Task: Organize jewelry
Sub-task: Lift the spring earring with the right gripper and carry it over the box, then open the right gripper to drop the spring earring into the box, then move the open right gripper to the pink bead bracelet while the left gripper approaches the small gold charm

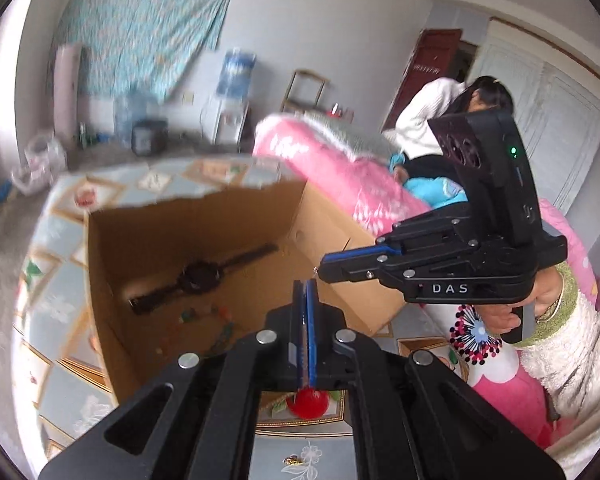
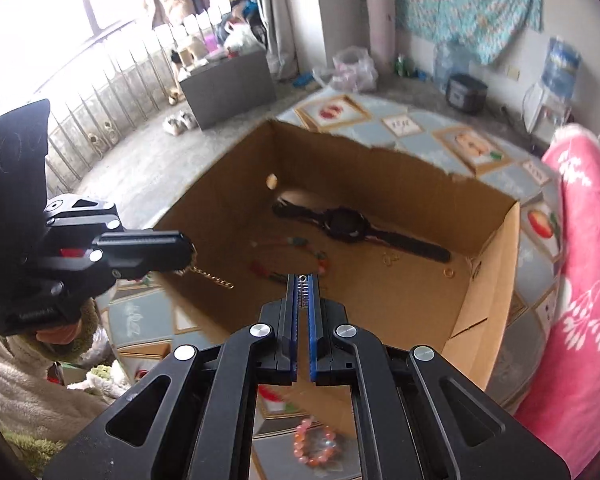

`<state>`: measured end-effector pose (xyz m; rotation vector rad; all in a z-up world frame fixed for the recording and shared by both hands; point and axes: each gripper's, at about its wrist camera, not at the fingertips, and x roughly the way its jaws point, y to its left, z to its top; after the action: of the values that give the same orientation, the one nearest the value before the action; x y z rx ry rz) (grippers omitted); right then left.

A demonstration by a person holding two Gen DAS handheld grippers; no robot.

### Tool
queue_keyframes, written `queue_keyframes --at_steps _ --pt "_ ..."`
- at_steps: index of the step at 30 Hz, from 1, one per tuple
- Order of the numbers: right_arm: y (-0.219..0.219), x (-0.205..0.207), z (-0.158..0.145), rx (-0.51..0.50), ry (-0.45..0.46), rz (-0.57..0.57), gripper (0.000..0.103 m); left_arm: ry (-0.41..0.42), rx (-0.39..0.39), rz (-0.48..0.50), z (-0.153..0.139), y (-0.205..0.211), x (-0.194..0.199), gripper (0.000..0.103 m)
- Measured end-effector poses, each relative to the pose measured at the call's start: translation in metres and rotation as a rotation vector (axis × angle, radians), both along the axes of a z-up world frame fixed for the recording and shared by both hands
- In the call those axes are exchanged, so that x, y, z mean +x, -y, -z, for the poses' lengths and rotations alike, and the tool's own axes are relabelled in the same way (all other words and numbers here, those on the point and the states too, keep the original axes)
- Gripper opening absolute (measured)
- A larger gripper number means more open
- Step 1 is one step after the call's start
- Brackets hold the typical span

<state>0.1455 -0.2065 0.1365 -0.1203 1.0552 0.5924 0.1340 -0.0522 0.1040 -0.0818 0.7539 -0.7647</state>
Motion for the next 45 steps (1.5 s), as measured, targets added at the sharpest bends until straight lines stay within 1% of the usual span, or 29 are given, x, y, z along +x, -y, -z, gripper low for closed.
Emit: queue_keyframes --at_steps 1,3,7,10,11,13,15,16,20,25,27,28,30,31,32,33,34,36,37,38,39,40,41,43,44,45 --pt "0.001 0.011 0.01 -0.005 -0.034 0.003 0.002 -0.041 -0.006 0.008 0.007 0.004 0.009 0.001" --pt "0.002 0.021 0.025 -0.032 -0.067 0.013 0.002 -0.097 -0.008 0.021 0.016 0.012 0.023 0.001" --pt "0.003 0.036 0.039 -0.059 -0.103 0.015 0.002 -0.14 0.02 0.049 0.029 0.03 0.034 0.001" --pt "0.005 0.041 0.038 -0.063 -0.107 0.027 0.004 -0.176 0.062 0.055 0.038 0.044 0.042 0.001" --pt "0.007 0.042 0.036 -0.064 -0.101 0.036 0.006 -0.184 0.079 0.045 0.04 0.046 0.045 0.001" --pt "0.012 0.046 0.036 -0.058 -0.086 0.051 0.007 -0.205 0.108 0.026 0.046 0.05 0.049 0.002" --pt "0.019 0.047 0.033 -0.037 -0.082 0.069 0.007 -0.234 0.097 0.029 0.05 0.048 0.051 0.003" --pt "0.021 0.047 0.032 -0.031 -0.078 0.075 0.008 -0.245 0.088 0.032 0.051 0.047 0.05 0.005" --pt "0.032 0.042 0.024 0.003 -0.049 0.103 0.011 -0.241 0.067 0.032 0.049 0.042 0.047 0.017" --pt "0.045 0.028 0.007 0.054 -0.007 0.146 0.022 -0.204 0.06 -0.008 0.038 0.031 0.04 0.02" --pt "0.052 0.018 -0.002 0.085 0.013 0.163 0.032 -0.169 0.056 -0.019 0.03 0.024 0.034 0.021" --pt "0.055 0.012 -0.007 0.103 0.028 0.171 0.035 -0.143 0.058 -0.025 0.025 0.02 0.028 0.024" --pt "0.062 -0.003 -0.018 0.13 0.073 0.188 0.045 -0.091 0.066 -0.034 0.016 0.013 0.017 0.031" --pt "0.066 -0.016 -0.025 0.142 0.109 0.201 0.048 -0.05 0.078 -0.043 0.011 0.006 0.006 0.037" --pt "0.069 -0.025 -0.03 0.15 0.137 0.21 0.054 -0.023 0.091 -0.053 0.007 0.002 0.0 0.042" --pt "0.073 -0.037 -0.034 0.164 0.166 0.218 0.057 -0.002 0.107 -0.063 0.005 -0.003 -0.009 0.043" --pt "0.075 -0.046 -0.035 0.181 0.183 0.225 0.059 0.015 0.122 -0.071 0.003 -0.009 -0.02 0.047" --pt "0.084 -0.074 -0.035 0.238 0.209 0.237 0.064 0.011 0.141 -0.079 0.0 -0.021 -0.036 0.052" --pt "0.088 -0.085 -0.034 0.256 0.213 0.242 0.066 0.009 0.152 -0.083 -0.001 -0.027 -0.046 0.056" --pt "0.091 -0.1 -0.029 0.278 0.213 0.255 0.069 0.013 0.16 -0.083 -0.002 -0.031 -0.054 0.063" --pt "0.094 -0.108 -0.026 0.291 0.206 0.259 0.074 0.022 0.171 -0.077 -0.003 -0.036 -0.065 0.067" --pt "0.094 -0.117 -0.021 0.299 0.196 0.263 0.076 0.026 0.176 -0.071 -0.003 -0.039 -0.073 0.075" --pt "0.092 -0.127 -0.014 0.299 0.184 0.275 0.079 0.024 0.177 -0.061 -0.001 -0.042 -0.082 0.083" --pt "0.086 -0.14 -0.001 0.277 0.162 0.295 0.081 -0.006 0.177 -0.038 0.007 -0.046 -0.092 0.091" --pt "0.083 -0.147 0.008 0.253 0.146 0.308 0.081 -0.028 0.186 -0.037 0.015 -0.046 -0.095 0.095" --pt "0.079 -0.15 0.015 0.233 0.13 0.315 0.081 -0.048 0.202 -0.042 0.024 -0.046 -0.097 0.097"
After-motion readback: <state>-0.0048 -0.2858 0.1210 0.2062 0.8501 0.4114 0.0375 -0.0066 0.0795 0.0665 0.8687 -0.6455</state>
